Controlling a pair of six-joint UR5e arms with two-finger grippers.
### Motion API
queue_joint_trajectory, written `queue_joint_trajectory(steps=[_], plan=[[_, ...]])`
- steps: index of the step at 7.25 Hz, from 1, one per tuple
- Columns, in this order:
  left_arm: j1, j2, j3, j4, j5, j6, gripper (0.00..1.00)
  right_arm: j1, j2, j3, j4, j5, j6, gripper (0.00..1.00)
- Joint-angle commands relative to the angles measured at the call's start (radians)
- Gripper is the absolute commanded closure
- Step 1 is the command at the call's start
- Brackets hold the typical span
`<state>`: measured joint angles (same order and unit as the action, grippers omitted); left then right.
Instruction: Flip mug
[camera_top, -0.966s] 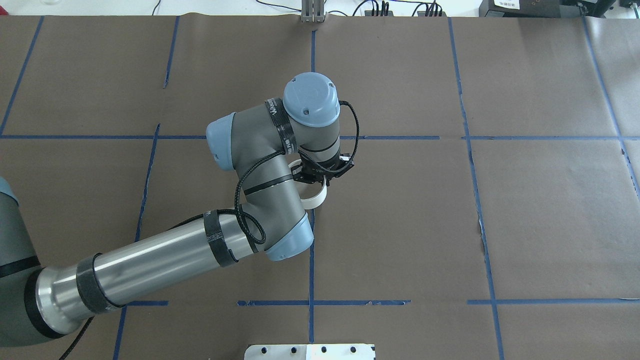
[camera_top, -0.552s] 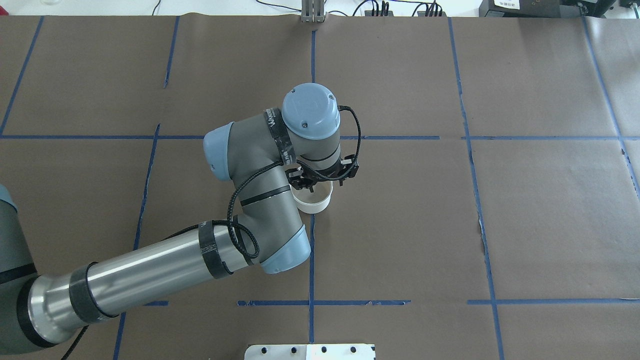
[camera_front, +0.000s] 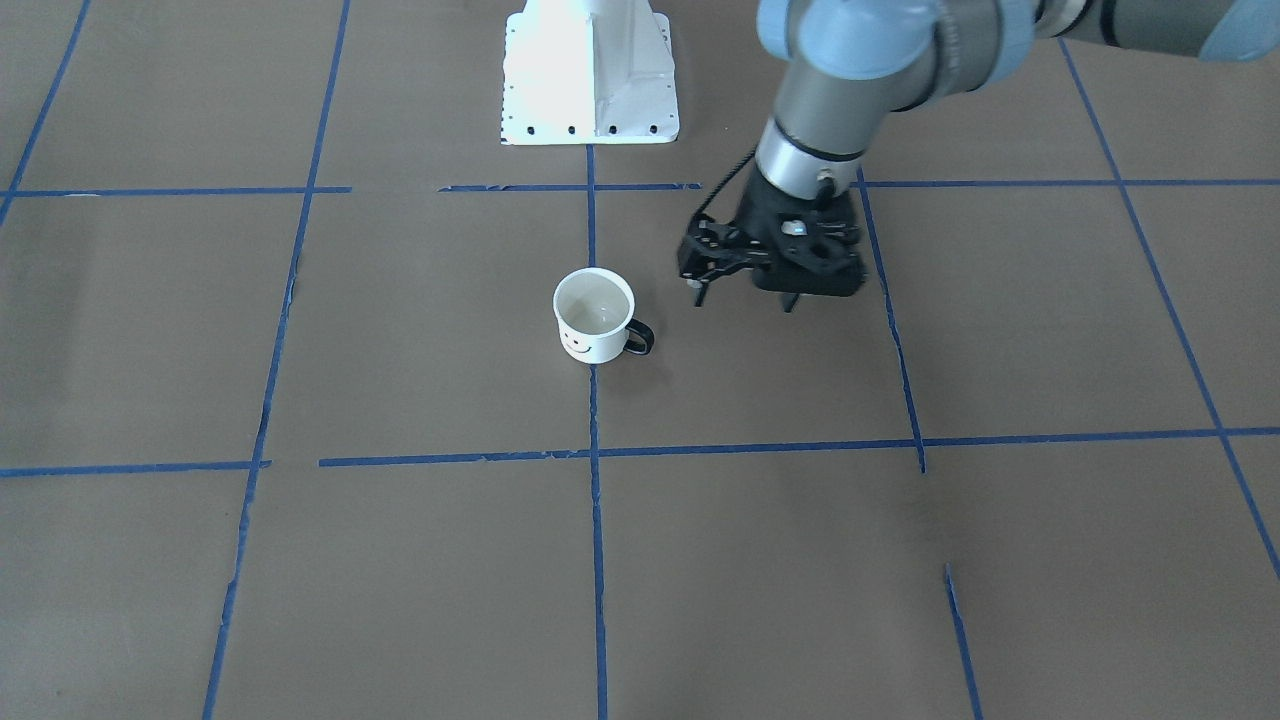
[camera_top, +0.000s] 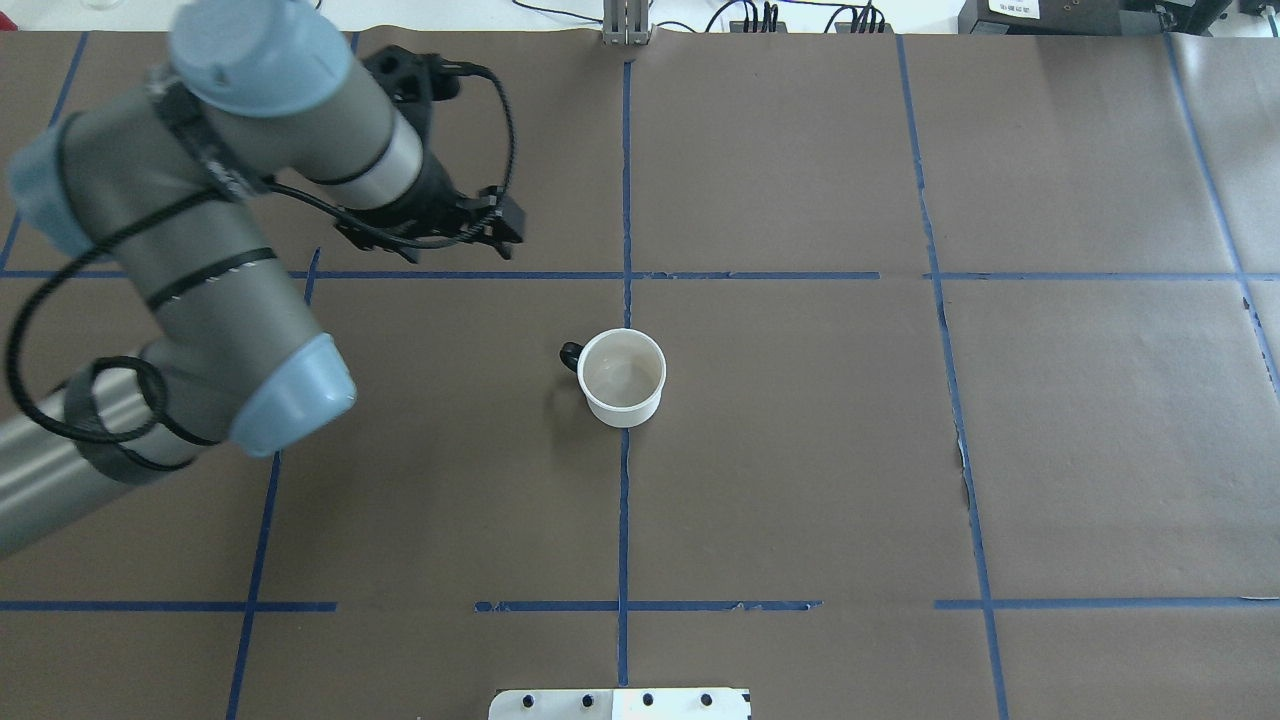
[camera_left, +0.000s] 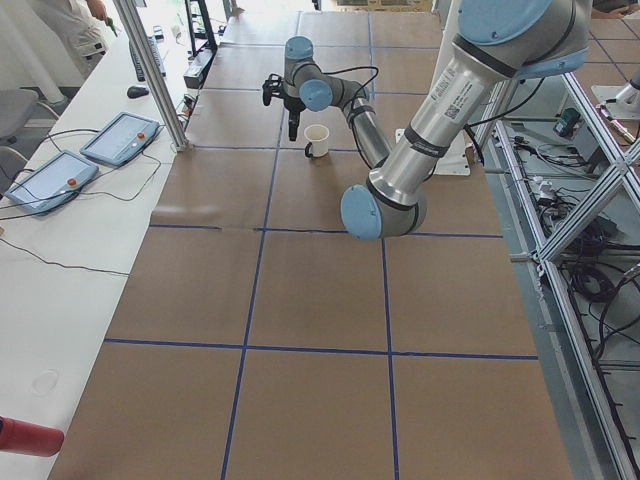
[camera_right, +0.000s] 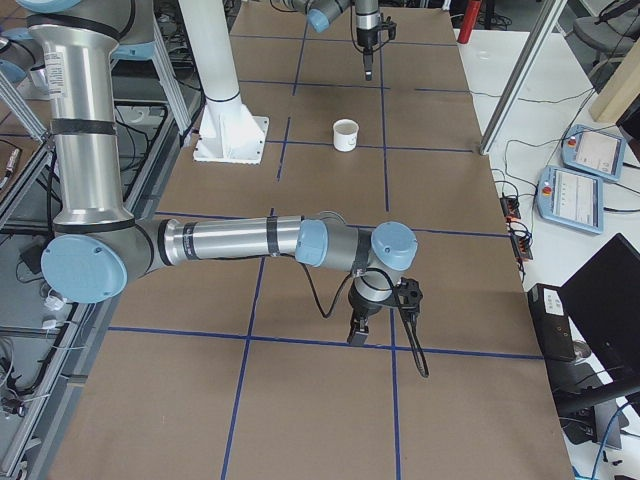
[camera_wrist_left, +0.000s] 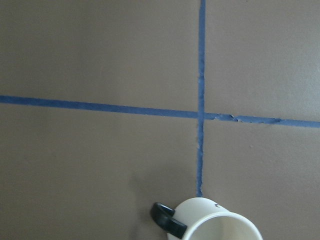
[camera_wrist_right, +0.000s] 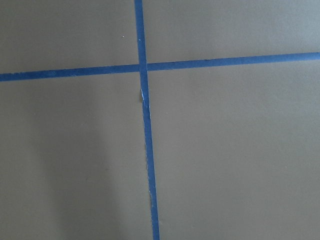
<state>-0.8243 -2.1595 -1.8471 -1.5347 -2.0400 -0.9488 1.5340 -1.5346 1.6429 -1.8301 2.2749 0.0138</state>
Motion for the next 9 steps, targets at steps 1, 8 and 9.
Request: queue_joint_trajectory(steps=[1,8,9], plan=[[-0.239,0.253,-0.025,0.013,-0.049,0.555,0.00,0.000,0.001,0.000,0.000,0.000,0.000,0.00],[-0.766,0.615,0.149,-0.007,-0.305,1.045,0.00,0.000,0.001,0.000,0.000,0.000,0.000,0.00],[-0.765,0.615,0.158,-0.008,-0.304,1.039,0.00,0.000,0.001,0.000,0.000,0.000,0.000,0.00]])
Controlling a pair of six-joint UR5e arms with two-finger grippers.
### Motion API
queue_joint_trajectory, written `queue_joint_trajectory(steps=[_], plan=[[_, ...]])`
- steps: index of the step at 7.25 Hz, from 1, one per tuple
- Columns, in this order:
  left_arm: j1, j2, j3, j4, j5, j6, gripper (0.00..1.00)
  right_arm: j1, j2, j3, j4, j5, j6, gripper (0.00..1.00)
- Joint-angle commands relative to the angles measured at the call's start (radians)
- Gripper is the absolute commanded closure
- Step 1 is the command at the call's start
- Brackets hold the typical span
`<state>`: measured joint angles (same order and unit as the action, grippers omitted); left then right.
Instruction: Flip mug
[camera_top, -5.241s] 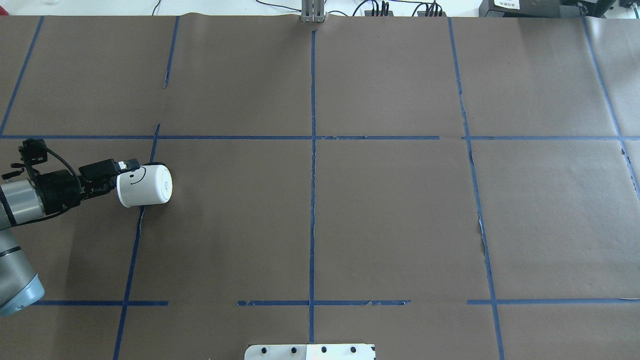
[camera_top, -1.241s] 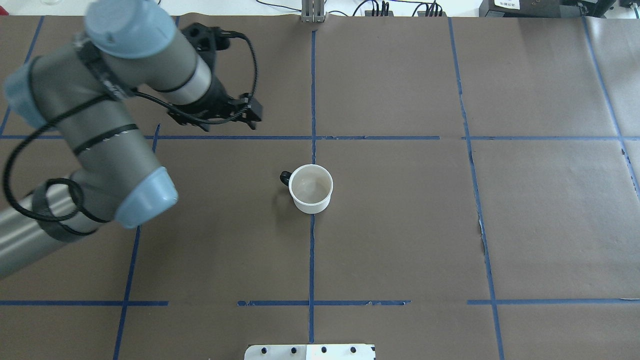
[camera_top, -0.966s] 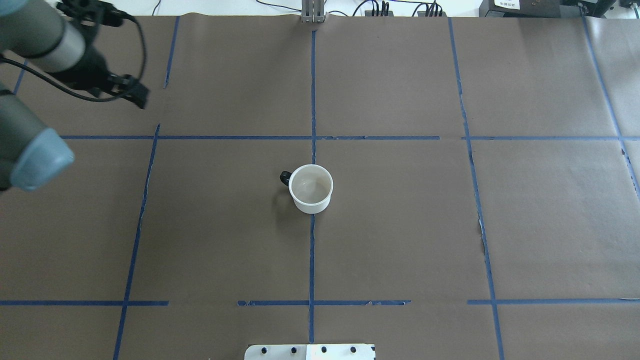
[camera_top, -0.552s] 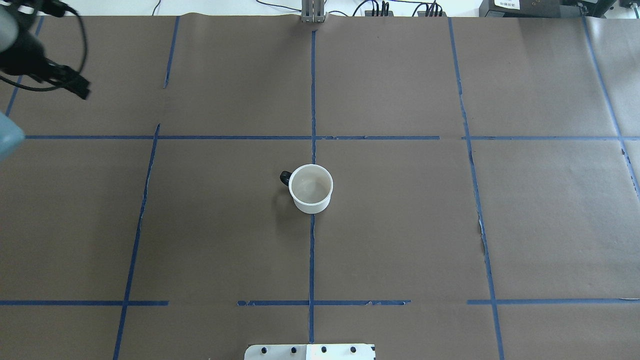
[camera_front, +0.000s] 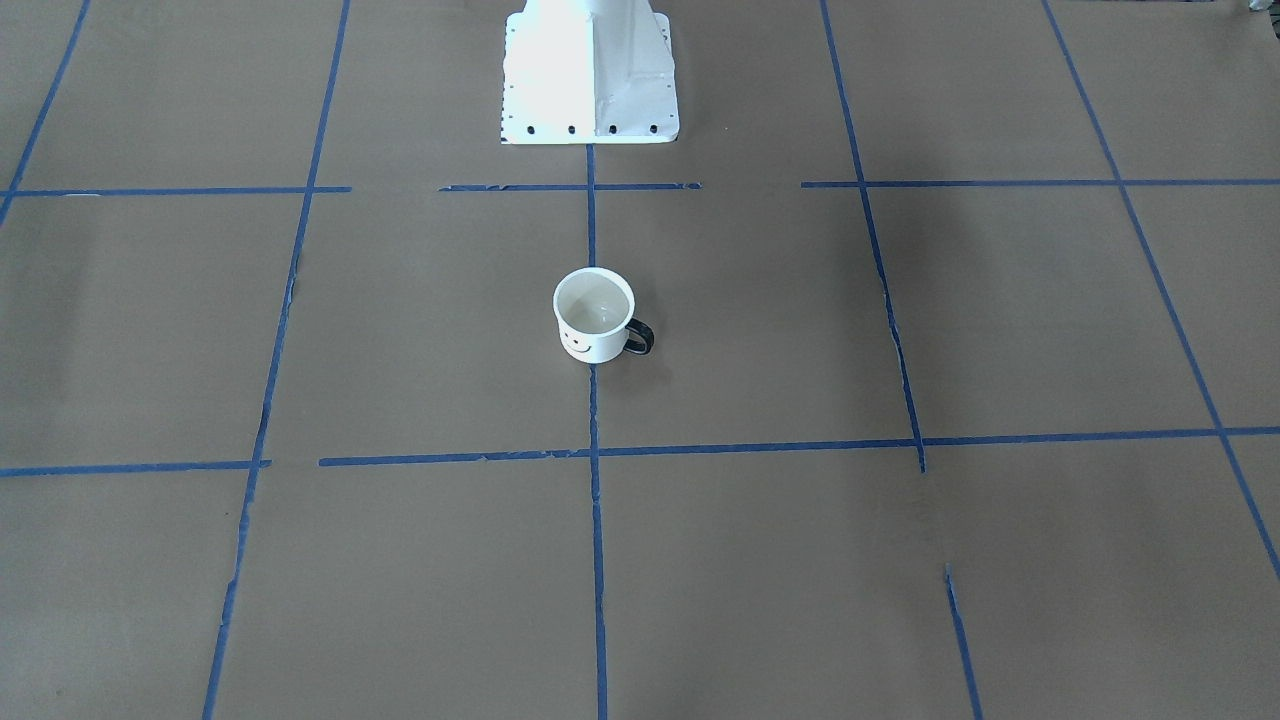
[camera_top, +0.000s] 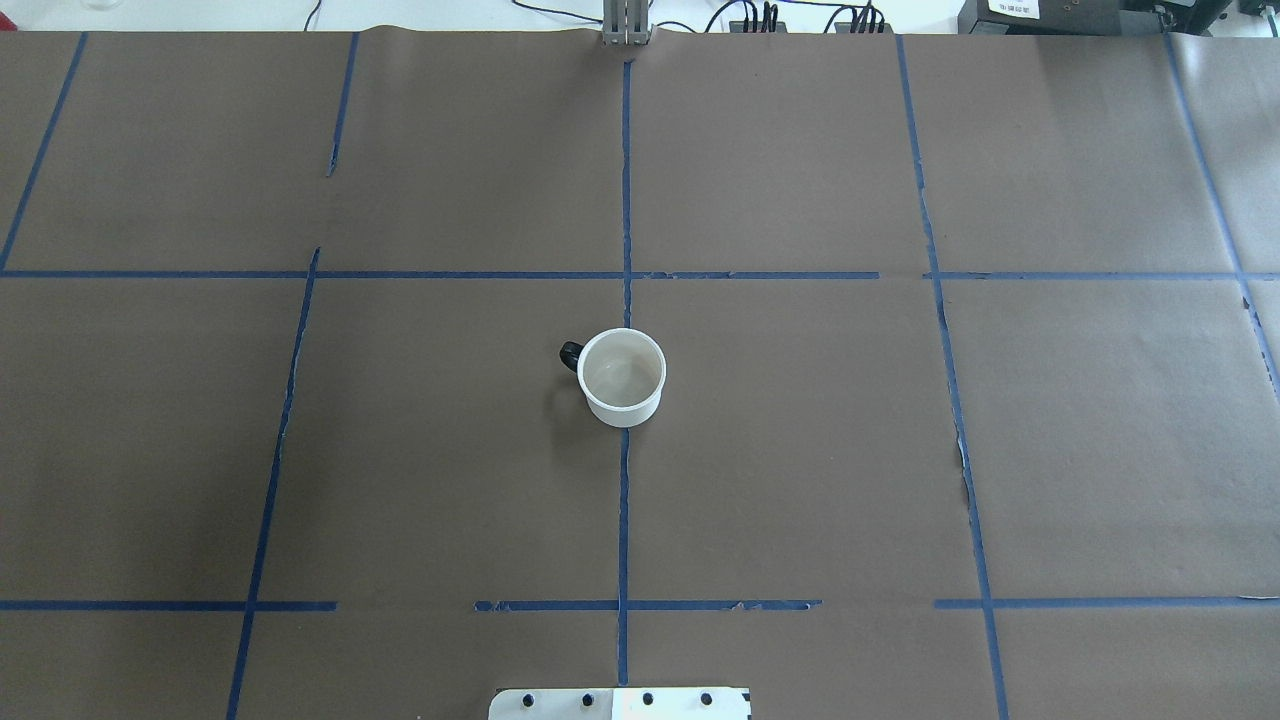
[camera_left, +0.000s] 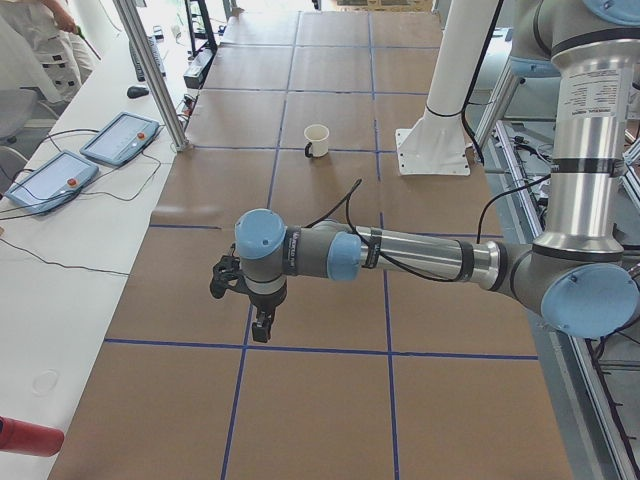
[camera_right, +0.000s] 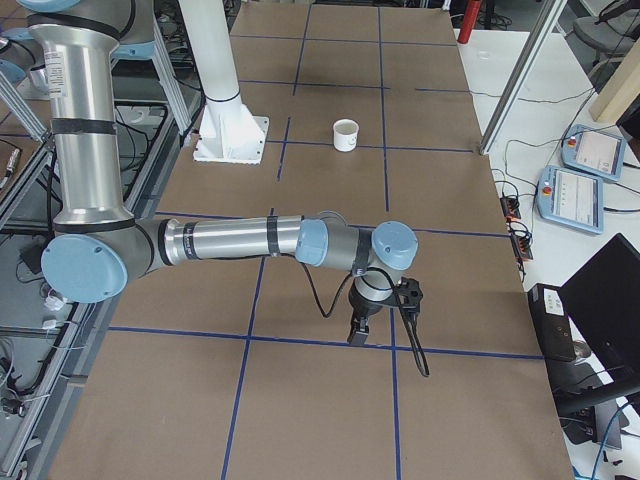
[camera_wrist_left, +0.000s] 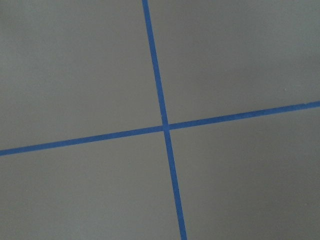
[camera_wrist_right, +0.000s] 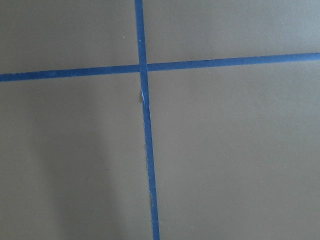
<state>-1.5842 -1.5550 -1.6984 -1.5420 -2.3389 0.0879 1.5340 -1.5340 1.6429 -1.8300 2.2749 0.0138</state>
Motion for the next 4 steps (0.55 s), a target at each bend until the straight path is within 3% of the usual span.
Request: queue_joint_trajectory(steps=[1,4], plan=[[-0.005,0.010,0.009,-0.006,0.003,0.007,0.00,0.000,0.000,0.000,0.000,0.000,0.000,0.00],[-0.005,0.022,0.011,-0.007,0.003,0.010,0.00,0.000,0.000,0.000,0.000,0.000,0.000,0.00]])
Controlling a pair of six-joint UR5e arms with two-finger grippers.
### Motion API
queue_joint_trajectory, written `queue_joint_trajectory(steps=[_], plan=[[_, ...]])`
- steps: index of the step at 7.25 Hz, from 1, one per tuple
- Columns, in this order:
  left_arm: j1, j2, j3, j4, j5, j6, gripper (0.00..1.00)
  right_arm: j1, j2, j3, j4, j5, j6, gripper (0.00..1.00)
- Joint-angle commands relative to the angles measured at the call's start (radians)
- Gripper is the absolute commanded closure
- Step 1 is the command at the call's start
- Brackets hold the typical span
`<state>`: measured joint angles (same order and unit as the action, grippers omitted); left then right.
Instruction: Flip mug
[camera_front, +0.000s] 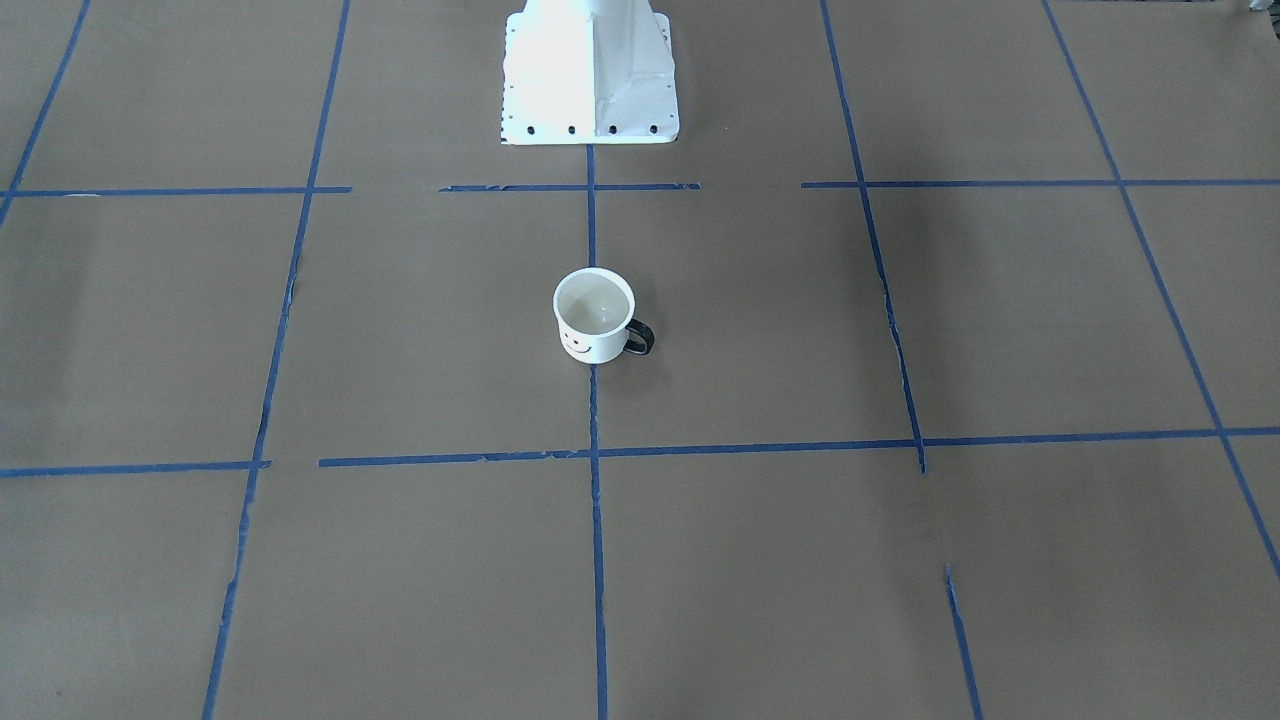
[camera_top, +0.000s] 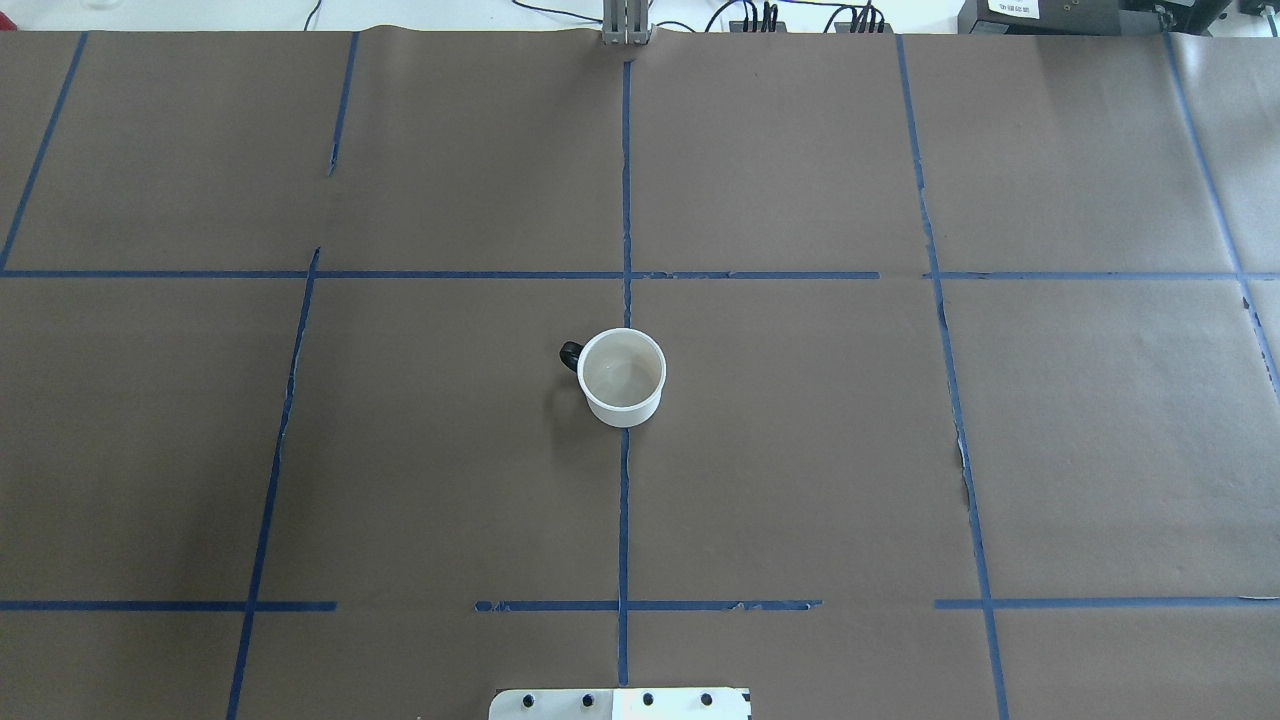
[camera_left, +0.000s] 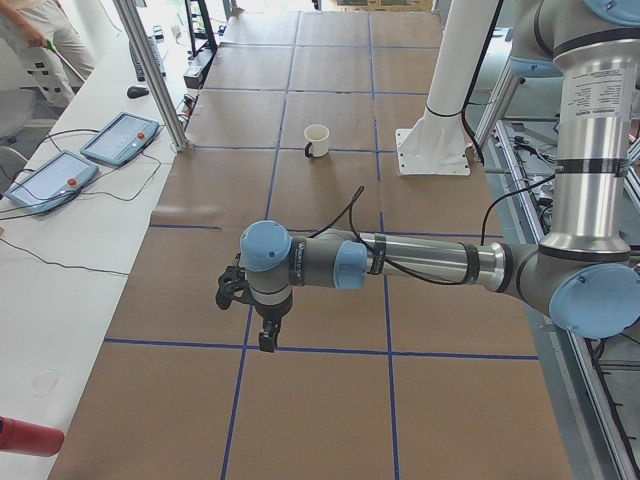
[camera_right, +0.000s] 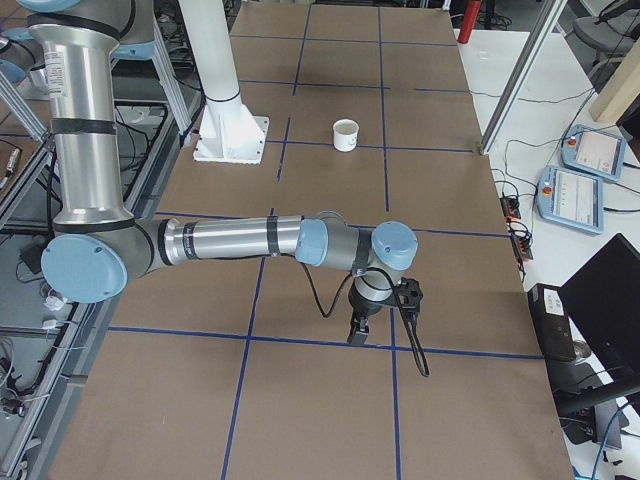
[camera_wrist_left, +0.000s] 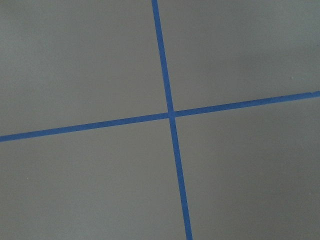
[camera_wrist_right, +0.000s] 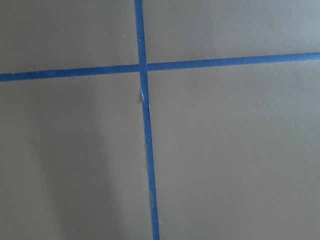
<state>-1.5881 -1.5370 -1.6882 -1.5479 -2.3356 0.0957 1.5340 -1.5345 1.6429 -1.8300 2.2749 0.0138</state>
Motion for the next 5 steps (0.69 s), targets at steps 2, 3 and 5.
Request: queue_joint_trajectory(steps=[2,3,5], plan=[[-0.001,0.003,-0.004,-0.006,-0.001,0.002,0.00,0.000,0.000,0.000,0.000,0.000,0.000,0.00],[-0.001,0.002,-0.002,-0.006,-0.001,0.002,0.00,0.000,0.001,0.000,0.000,0.000,0.000,0.00],[-0.001,0.003,0.001,-0.042,-0.002,0.001,0.00,0.000,0.001,0.000,0.000,0.000,0.000,0.00]])
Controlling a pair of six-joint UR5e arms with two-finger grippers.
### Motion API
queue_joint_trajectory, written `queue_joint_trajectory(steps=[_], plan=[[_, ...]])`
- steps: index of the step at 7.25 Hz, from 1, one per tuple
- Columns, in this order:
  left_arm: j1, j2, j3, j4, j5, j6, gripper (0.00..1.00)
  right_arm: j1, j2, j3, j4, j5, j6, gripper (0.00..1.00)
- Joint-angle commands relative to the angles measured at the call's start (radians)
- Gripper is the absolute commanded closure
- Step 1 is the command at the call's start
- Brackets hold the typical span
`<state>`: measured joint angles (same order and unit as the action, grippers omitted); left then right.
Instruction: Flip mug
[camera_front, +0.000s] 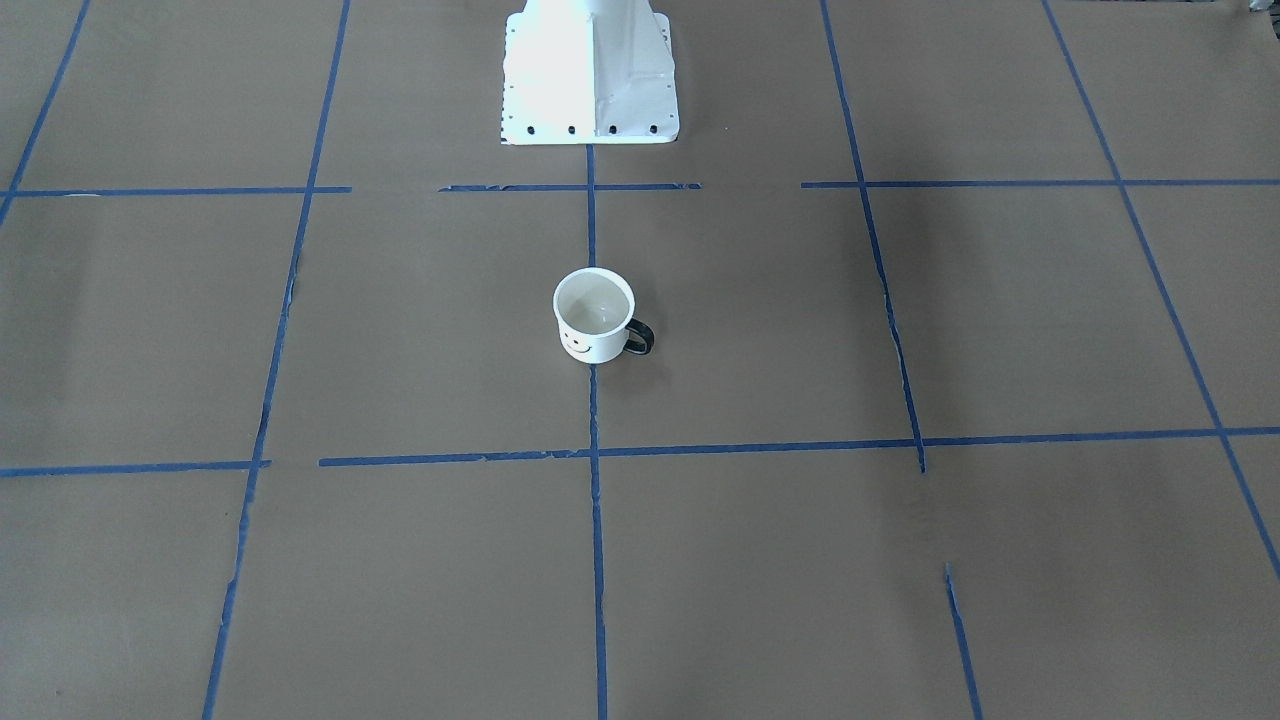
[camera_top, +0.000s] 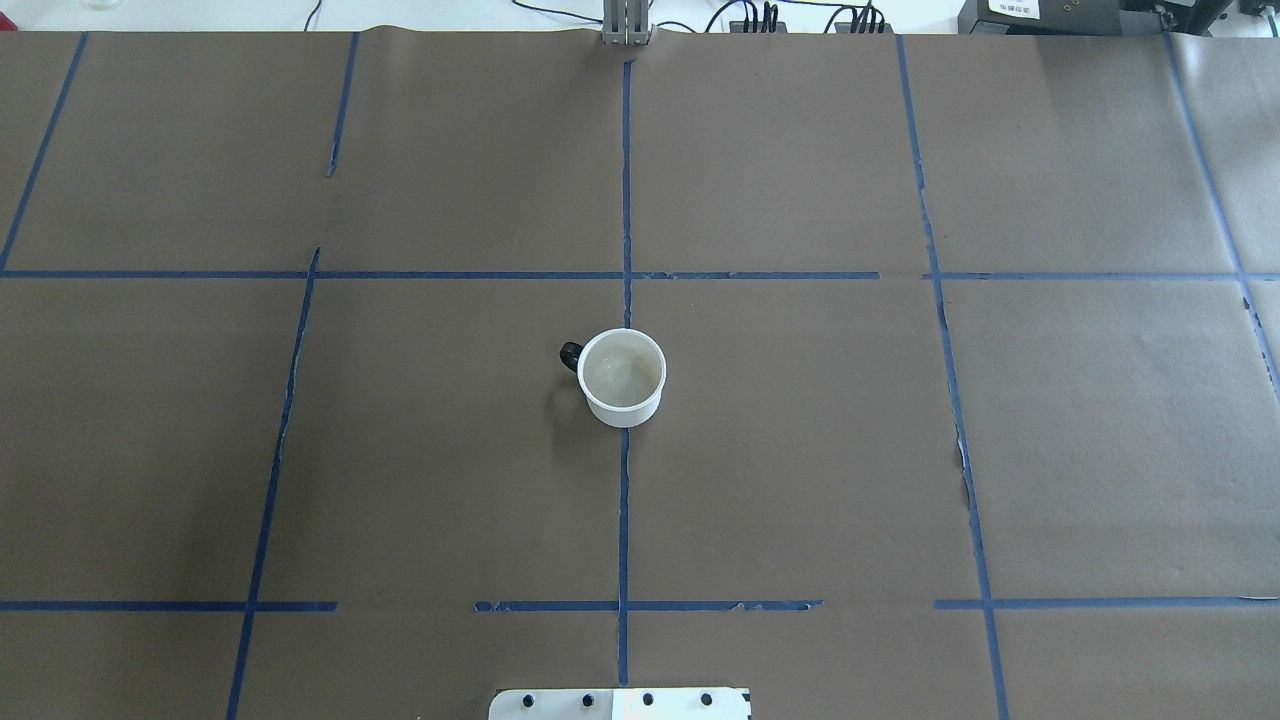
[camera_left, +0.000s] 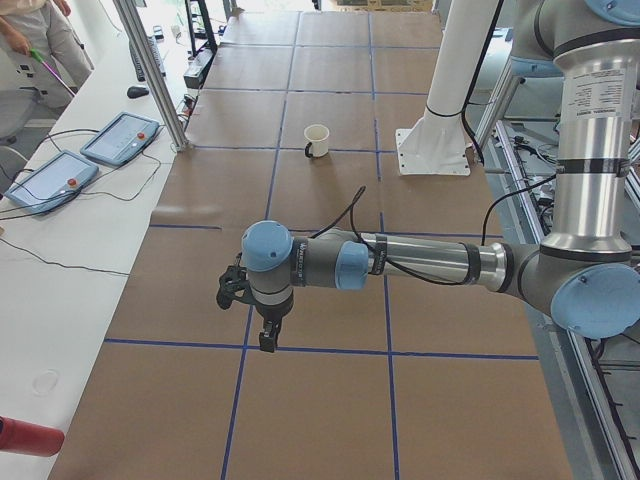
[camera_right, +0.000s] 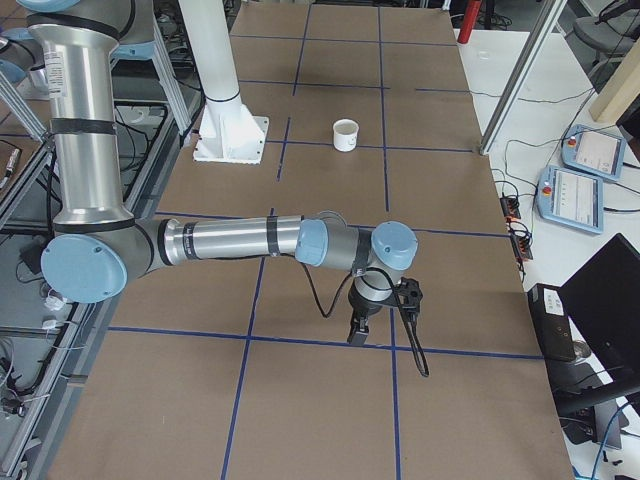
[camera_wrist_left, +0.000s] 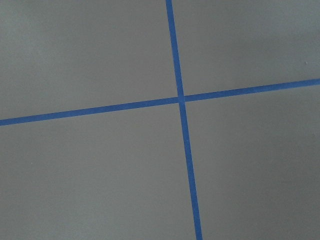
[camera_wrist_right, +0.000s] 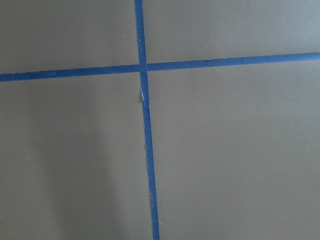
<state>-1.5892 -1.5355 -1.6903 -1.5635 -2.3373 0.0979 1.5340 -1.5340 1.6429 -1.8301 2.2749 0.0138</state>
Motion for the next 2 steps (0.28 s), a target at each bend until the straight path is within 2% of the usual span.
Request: queue_joint_trajectory(steps=[1,2], plan=[[0.000,0.002,0.006,-0.052,-0.001,-0.006,0.00,0.000,0.000,0.000,0.000,0.000,0.000,0.00],[0.000,0.002,0.005,-0.052,-0.001,-0.006,0.00,0.000,0.000,0.000,0.000,0.000,0.000,0.00]])
